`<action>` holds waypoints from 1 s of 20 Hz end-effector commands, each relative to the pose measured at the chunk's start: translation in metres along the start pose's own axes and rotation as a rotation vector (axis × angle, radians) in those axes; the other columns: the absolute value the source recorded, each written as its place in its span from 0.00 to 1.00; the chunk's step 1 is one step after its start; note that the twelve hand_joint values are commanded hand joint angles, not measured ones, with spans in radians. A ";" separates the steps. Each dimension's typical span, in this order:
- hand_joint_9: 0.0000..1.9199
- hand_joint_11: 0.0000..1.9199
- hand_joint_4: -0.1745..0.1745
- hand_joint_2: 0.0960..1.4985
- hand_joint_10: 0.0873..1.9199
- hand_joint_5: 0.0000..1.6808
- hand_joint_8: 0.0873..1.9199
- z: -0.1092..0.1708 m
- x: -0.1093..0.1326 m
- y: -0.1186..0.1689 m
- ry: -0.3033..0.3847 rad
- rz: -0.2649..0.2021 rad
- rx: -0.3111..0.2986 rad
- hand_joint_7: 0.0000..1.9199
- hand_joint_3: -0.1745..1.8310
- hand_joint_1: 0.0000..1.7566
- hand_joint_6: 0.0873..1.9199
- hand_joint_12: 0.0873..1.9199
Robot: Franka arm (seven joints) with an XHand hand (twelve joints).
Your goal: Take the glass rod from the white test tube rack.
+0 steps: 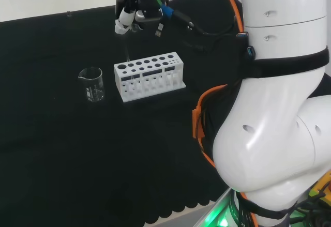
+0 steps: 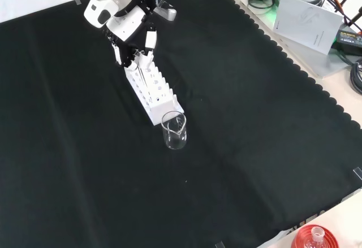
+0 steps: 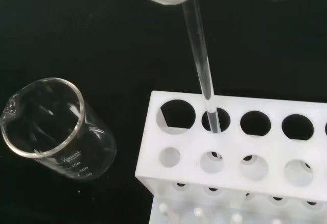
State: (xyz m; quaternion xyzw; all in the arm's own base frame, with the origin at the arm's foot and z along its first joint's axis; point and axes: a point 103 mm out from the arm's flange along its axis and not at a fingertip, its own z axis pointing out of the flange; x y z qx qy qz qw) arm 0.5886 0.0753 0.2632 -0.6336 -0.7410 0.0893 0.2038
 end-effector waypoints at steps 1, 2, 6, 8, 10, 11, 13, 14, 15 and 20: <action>0.82 0.76 0.00 0.63 0.08 0.68 0.31 0.000 -0.006 -0.008 -0.069 -0.066 -0.104 0.64 0.14 0.73 0.35 0.31; 0.83 0.77 0.00 0.60 0.10 0.70 0.31 0.000 -0.005 -0.008 -0.112 -0.074 -0.118 0.64 0.17 0.73 0.33 0.29; 0.86 0.81 0.00 0.43 0.14 0.75 0.28 -0.003 0.000 -0.011 -0.117 -0.096 -0.154 0.69 0.37 0.75 0.30 0.23; 0.88 0.83 0.00 0.39 0.14 0.76 0.28 -0.008 0.003 -0.010 -0.109 -0.099 -0.168 0.70 0.41 0.75 0.30 0.22; 0.88 0.84 0.00 0.35 0.14 0.76 0.25 -0.010 0.007 -0.013 -0.159 -0.107 -0.191 0.73 0.46 0.75 0.31 0.22; 0.89 0.84 0.00 0.32 0.14 0.75 0.23 -0.011 0.011 -0.012 -0.150 -0.100 -0.195 0.76 0.49 0.76 0.32 0.22; 0.90 0.84 0.00 0.32 0.14 0.76 0.22 -0.011 0.012 -0.011 -0.115 -0.099 -0.206 0.76 0.49 0.76 0.30 0.21; 0.90 0.85 0.00 0.33 0.13 0.77 0.23 -0.017 -0.004 -0.024 -0.072 -0.101 -0.221 0.74 0.47 0.76 0.29 0.21; 0.90 0.85 0.00 0.35 0.13 0.78 0.24 -0.019 -0.008 -0.028 -0.067 -0.096 -0.217 0.73 0.46 0.75 0.28 0.20; 0.91 0.85 0.00 0.36 0.13 0.78 0.25 -0.019 0.007 -0.015 -0.070 -0.089 -0.203 0.72 0.44 0.75 0.27 0.20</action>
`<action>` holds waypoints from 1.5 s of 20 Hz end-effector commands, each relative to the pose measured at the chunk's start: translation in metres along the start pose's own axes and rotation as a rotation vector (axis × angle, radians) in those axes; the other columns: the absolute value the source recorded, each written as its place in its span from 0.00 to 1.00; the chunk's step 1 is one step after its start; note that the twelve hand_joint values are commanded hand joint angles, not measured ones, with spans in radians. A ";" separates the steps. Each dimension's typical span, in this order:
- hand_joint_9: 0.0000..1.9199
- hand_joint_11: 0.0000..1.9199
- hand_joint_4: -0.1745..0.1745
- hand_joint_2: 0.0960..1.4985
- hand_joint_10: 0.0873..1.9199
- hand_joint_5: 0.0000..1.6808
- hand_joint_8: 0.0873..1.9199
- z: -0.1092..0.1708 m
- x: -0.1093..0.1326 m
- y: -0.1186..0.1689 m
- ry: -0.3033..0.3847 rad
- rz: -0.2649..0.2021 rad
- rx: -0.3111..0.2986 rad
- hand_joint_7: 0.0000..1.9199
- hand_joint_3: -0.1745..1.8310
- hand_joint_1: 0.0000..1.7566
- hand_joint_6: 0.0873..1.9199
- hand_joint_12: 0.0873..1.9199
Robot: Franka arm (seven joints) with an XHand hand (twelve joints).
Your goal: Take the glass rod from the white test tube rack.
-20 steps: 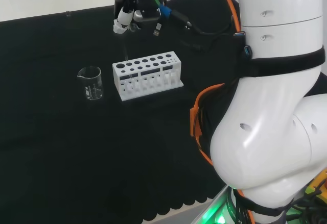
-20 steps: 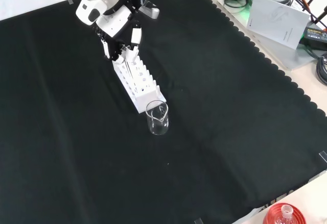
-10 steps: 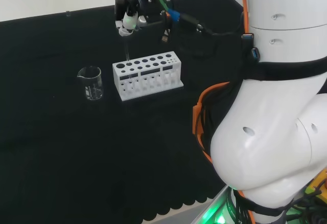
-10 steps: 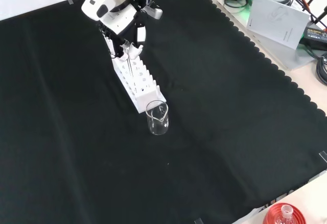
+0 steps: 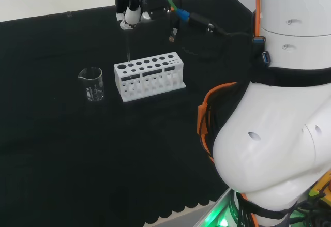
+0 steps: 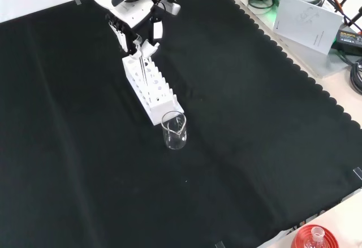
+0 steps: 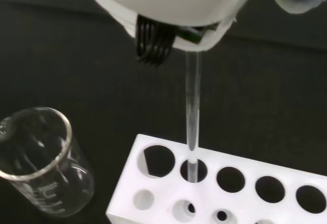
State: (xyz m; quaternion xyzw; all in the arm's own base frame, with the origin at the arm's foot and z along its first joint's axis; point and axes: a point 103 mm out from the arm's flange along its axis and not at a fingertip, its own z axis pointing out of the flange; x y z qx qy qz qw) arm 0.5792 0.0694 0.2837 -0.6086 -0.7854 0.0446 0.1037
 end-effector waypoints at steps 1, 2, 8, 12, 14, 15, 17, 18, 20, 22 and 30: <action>0.91 0.85 0.00 0.36 0.13 0.78 0.25 -0.004 0.010 0.006 0.045 0.008 -0.015 0.72 0.44 0.75 0.27 0.20; 0.91 0.85 0.00 0.36 0.13 0.78 0.25 -0.005 0.011 0.005 0.044 0.006 -0.020 0.72 0.44 0.75 0.27 0.20; 0.91 0.85 0.00 0.36 0.13 0.78 0.25 -0.013 0.011 -0.001 0.037 0.010 -0.025 0.72 0.44 0.75 0.27 0.20; 0.91 0.85 0.00 0.36 0.13 0.78 0.25 -0.020 0.010 -0.004 0.040 0.018 -0.030 0.72 0.45 0.75 0.27 0.20; 0.91 0.85 0.00 0.36 0.13 0.78 0.25 -0.023 0.009 -0.006 0.039 0.023 -0.032 0.72 0.45 0.75 0.27 0.20; 0.91 0.85 0.00 0.36 0.13 0.78 0.25 -0.023 0.004 -0.010 0.051 0.026 -0.038 0.72 0.45 0.75 0.27 0.20; 0.91 0.85 0.00 0.36 0.13 0.78 0.25 -0.023 0.001 -0.013 0.058 0.027 -0.041 0.72 0.45 0.75 0.27 0.20; 0.91 0.85 0.00 0.36 0.13 0.78 0.25 -0.024 0.000 -0.014 0.058 0.027 -0.040 0.72 0.45 0.75 0.27 0.20; 0.91 0.85 0.00 0.35 0.13 0.78 0.25 -0.025 0.002 -0.014 0.052 0.030 -0.039 0.72 0.45 0.75 0.27 0.20; 0.91 0.85 0.00 0.35 0.12 0.78 0.25 -0.029 0.008 -0.017 0.040 0.029 -0.042 0.72 0.45 0.75 0.27 0.20; 0.92 0.86 0.00 0.35 0.12 0.79 0.25 -0.043 0.014 -0.034 0.031 0.037 -0.057 0.72 0.45 0.75 0.27 0.20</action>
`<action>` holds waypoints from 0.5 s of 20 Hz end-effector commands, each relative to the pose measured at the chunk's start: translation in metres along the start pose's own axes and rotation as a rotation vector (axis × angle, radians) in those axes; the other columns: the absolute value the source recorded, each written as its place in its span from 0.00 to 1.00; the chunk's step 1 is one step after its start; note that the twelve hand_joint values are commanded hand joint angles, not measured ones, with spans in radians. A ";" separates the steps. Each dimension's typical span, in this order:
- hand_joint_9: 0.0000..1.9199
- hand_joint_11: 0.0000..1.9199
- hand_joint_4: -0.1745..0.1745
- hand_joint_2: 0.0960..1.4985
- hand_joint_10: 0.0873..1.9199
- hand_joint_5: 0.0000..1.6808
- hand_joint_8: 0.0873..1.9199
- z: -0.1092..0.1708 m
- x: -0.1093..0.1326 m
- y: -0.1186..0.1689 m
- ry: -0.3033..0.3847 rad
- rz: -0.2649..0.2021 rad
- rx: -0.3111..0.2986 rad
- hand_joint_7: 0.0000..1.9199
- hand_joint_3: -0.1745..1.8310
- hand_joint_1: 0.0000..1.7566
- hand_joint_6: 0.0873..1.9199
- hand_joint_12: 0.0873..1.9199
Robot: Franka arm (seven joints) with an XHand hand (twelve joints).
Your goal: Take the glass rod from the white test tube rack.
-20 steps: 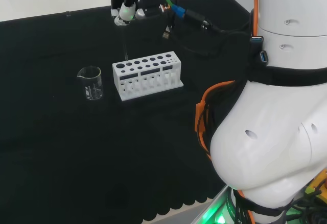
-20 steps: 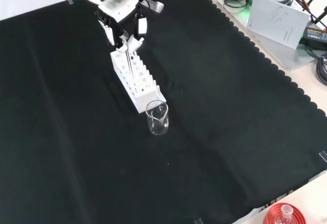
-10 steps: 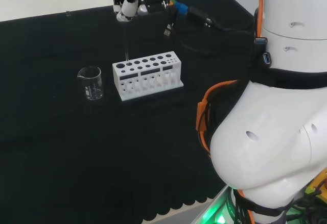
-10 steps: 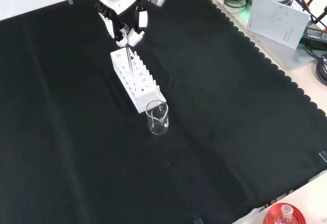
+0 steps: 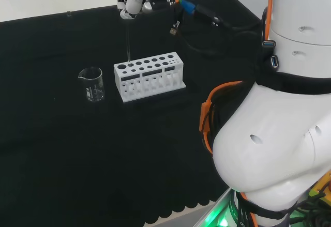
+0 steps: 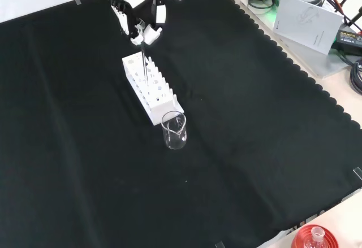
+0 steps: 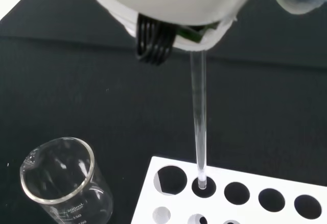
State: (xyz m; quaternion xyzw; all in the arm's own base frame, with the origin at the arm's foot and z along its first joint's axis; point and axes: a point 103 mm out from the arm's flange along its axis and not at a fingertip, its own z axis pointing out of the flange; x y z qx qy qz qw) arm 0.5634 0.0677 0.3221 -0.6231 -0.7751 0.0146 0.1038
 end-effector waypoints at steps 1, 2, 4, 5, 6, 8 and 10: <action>0.92 0.86 0.00 0.35 0.12 0.79 0.25 -0.011 0.009 -0.012 -0.007 0.008 -0.007 0.72 0.45 0.75 0.27 0.20; 0.92 0.86 0.00 0.35 0.12 0.79 0.25 -0.013 0.010 -0.014 -0.011 0.004 -0.008 0.72 0.45 0.75 0.27 0.20; 0.92 0.86 0.00 0.35 0.12 0.79 0.25 -0.017 0.019 -0.013 -0.021 0.002 -0.009 0.72 0.46 0.75 0.27 0.20; 0.92 0.86 0.00 0.35 0.12 0.79 0.25 -0.013 0.012 -0.020 -0.001 0.005 -0.028 0.72 0.46 0.75 0.27 0.20; 0.92 0.86 0.00 0.35 0.12 0.79 0.25 -0.010 0.013 -0.024 0.013 0.006 -0.042 0.72 0.46 0.75 0.27 0.20; 0.92 0.86 0.00 0.35 0.12 0.79 0.25 -0.011 0.012 -0.030 0.019 0.009 -0.055 0.72 0.46 0.75 0.27 0.20; 0.92 0.86 0.00 0.35 0.12 0.79 0.25 -0.016 0.015 -0.034 0.026 0.004 -0.051 0.72 0.46 0.75 0.27 0.20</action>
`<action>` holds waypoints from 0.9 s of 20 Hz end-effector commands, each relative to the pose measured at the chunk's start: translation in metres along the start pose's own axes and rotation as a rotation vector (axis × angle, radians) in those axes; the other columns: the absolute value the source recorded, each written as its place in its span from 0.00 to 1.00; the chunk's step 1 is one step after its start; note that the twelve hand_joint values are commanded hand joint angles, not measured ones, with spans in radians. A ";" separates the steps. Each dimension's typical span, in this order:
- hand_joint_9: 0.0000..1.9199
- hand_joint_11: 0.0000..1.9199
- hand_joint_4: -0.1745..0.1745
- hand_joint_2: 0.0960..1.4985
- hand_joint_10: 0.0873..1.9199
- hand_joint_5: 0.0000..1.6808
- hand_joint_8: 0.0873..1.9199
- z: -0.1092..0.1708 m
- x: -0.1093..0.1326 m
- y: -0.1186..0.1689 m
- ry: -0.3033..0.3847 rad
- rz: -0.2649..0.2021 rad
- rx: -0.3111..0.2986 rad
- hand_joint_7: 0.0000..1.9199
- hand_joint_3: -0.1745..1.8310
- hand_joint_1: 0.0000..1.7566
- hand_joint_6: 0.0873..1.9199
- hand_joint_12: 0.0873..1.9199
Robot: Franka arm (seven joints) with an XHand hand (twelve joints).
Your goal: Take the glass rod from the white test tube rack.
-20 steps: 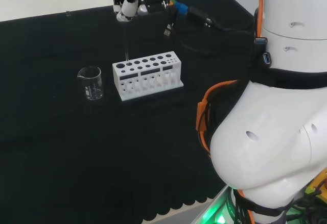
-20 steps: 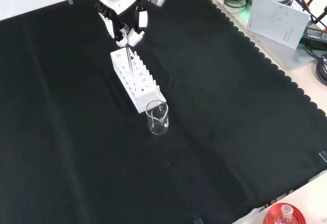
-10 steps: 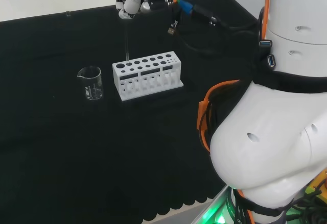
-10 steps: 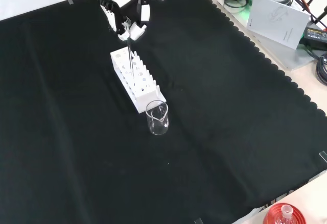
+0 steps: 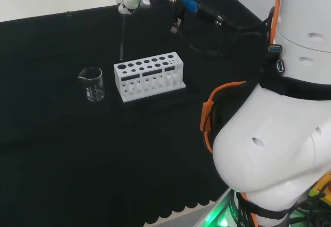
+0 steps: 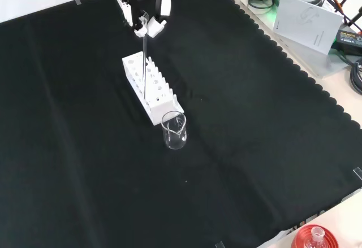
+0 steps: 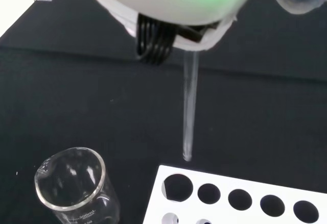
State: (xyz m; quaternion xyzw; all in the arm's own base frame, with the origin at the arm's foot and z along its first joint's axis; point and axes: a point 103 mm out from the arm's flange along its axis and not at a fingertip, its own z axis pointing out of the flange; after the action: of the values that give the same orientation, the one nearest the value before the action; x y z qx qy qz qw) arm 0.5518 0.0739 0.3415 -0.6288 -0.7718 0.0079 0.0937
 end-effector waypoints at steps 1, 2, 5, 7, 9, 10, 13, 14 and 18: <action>0.92 0.86 0.00 0.35 0.12 0.79 0.25 -0.003 0.004 -0.023 0.014 -0.009 -0.023 0.72 0.46 0.75 0.27 0.20; 0.92 0.86 0.00 0.35 0.12 0.79 0.25 -0.005 0.006 -0.024 0.002 -0.011 -0.023 0.72 0.46 0.75 0.27 0.20; 0.92 0.86 0.00 0.35 0.12 0.79 0.25 -0.011 0.015 -0.024 -0.063 0.047 0.004 0.72 0.46 0.75 0.27 0.20; 0.92 0.86 0.00 0.34 0.12 0.79 0.25 -0.014 0.027 -0.022 -0.066 0.032 -0.005 0.72 0.46 0.75 0.27 0.20; 0.92 0.86 0.00 0.34 0.12 0.79 0.25 -0.015 0.031 -0.025 -0.042 0.002 -0.031 0.72 0.46 0.75 0.27 0.20; 0.92 0.86 0.00 0.34 0.12 0.79 0.25 -0.016 0.033 -0.027 -0.036 -0.008 -0.039 0.72 0.46 0.75 0.27 0.20; 0.92 0.86 0.00 0.34 0.12 0.79 0.25 -0.019 0.010 -0.034 -0.015 -0.024 -0.050 0.72 0.46 0.75 0.27 0.20; 0.92 0.86 0.00 0.34 0.12 0.79 0.25 -0.021 0.009 -0.037 -0.012 -0.025 -0.051 0.72 0.46 0.75 0.27 0.20; 0.92 0.86 0.00 0.34 0.12 0.79 0.25 -0.023 0.008 -0.039 -0.006 -0.039 -0.055 0.72 0.46 0.75 0.27 0.20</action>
State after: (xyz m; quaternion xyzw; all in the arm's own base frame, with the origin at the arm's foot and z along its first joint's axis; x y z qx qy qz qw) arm 0.5249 0.0790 0.3716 -0.6268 -0.7761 -0.0046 0.0686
